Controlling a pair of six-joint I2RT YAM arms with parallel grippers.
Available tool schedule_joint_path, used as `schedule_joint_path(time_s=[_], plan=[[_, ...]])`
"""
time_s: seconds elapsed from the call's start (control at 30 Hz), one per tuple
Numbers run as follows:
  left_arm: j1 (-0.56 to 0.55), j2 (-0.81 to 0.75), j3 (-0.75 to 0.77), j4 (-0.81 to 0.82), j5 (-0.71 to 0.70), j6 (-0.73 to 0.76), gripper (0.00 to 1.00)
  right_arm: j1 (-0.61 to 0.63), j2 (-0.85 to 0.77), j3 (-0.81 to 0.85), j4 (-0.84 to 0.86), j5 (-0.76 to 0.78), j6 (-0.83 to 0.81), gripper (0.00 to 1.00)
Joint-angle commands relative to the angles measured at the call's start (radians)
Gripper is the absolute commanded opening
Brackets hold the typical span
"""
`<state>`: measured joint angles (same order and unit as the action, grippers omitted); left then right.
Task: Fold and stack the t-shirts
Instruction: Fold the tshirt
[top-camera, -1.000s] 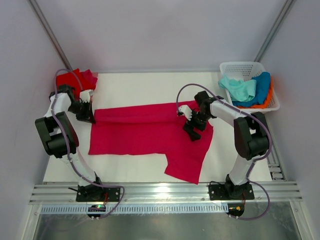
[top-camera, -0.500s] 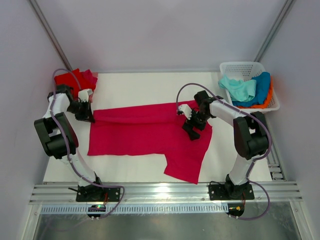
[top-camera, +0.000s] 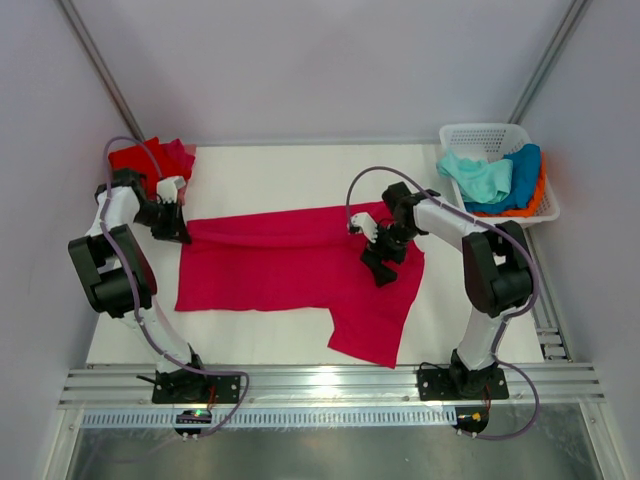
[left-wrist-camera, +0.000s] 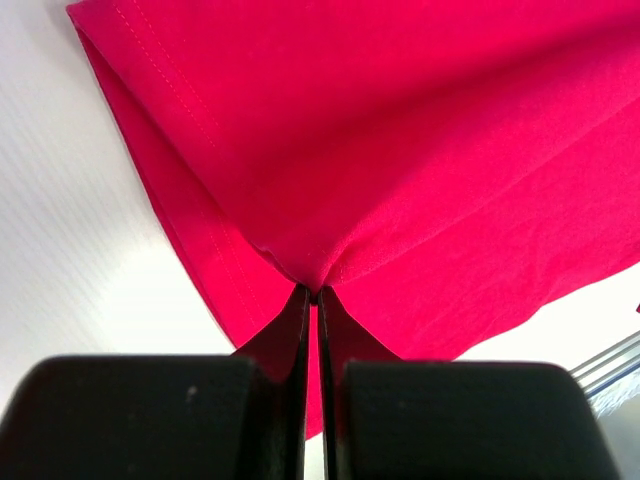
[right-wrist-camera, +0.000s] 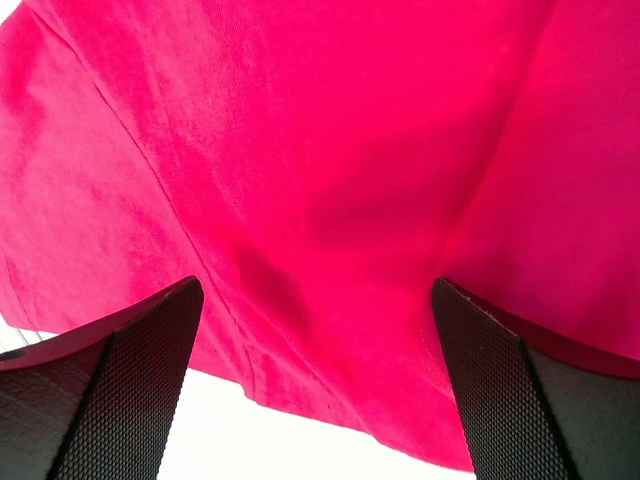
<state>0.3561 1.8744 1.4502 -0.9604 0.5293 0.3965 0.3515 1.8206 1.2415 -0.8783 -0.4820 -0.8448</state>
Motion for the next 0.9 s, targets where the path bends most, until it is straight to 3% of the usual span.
schedule_joint_path(time_s=[0.0, 0.3, 0.87], plan=[[0.009, 0.0, 0.03, 0.025, 0.021, -0.008, 0.0, 0.009, 0.045, 0.027, -0.025, 0.023, -0.027, 0.99], [0.007, 0.025, 0.094, 0.035, -0.029, -0.013, 0.0, 0.007, 0.097, 0.015, 0.001, 0.104, -0.005, 0.99], [0.009, 0.054, 0.236, 0.037, -0.124, 0.002, 0.0, 0.006, 0.095, 0.022, 0.004, 0.109, 0.015, 0.99]])
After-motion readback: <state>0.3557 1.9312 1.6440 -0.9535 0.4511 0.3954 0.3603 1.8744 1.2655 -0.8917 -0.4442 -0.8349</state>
